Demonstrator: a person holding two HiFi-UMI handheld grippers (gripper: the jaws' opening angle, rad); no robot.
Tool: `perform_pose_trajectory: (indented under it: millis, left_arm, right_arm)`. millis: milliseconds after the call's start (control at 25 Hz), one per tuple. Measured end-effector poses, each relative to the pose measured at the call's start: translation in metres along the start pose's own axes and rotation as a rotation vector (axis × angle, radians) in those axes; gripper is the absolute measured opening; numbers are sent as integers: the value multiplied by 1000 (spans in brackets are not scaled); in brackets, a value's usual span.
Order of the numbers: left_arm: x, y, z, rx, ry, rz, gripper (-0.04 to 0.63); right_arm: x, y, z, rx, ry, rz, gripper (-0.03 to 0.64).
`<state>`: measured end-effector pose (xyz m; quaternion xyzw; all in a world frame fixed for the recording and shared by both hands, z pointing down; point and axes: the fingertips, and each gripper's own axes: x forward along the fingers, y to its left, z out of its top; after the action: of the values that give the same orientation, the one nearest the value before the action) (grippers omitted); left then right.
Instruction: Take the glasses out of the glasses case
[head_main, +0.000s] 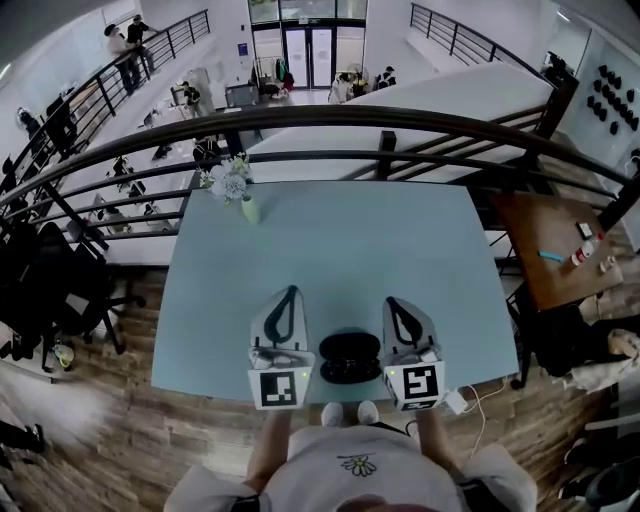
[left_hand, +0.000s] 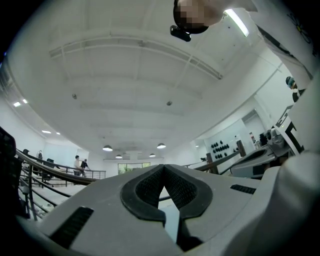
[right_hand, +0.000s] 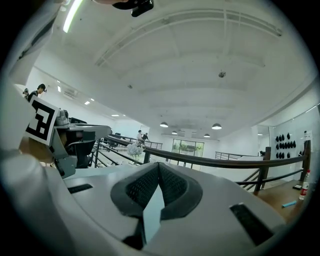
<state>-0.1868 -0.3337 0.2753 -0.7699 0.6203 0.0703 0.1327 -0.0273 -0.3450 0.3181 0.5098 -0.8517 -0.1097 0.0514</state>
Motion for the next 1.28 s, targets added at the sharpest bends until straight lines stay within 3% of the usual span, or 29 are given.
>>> perform_pose_trajectory:
  millis: [280, 640, 760, 960, 1120, 1280]
  left_arm:
    - [3, -1, 2, 63, -17, 88, 17]
    - [0, -13, 6, 62, -10, 92, 17]
    - [3, -24, 0, 142, 48, 0, 21]
    - [29, -43, 6, 291, 49, -153, 169]
    - [32, -62, -27, 365, 197, -256, 198]
    - [14, -94, -81, 404, 352, -434, 196]
  right_arm:
    - [7, -10, -6, 37, 16, 32, 8]
    - [1, -20, -15, 49, 29, 29, 8]
    - [-3, -15, -14, 56, 22, 44, 8]
    - [-12, -16, -20, 72, 24, 38, 8]
    - [-23, -21, -33, 96, 51, 29, 8]
    - [-33, -21, -37, 97, 64, 21, 8]
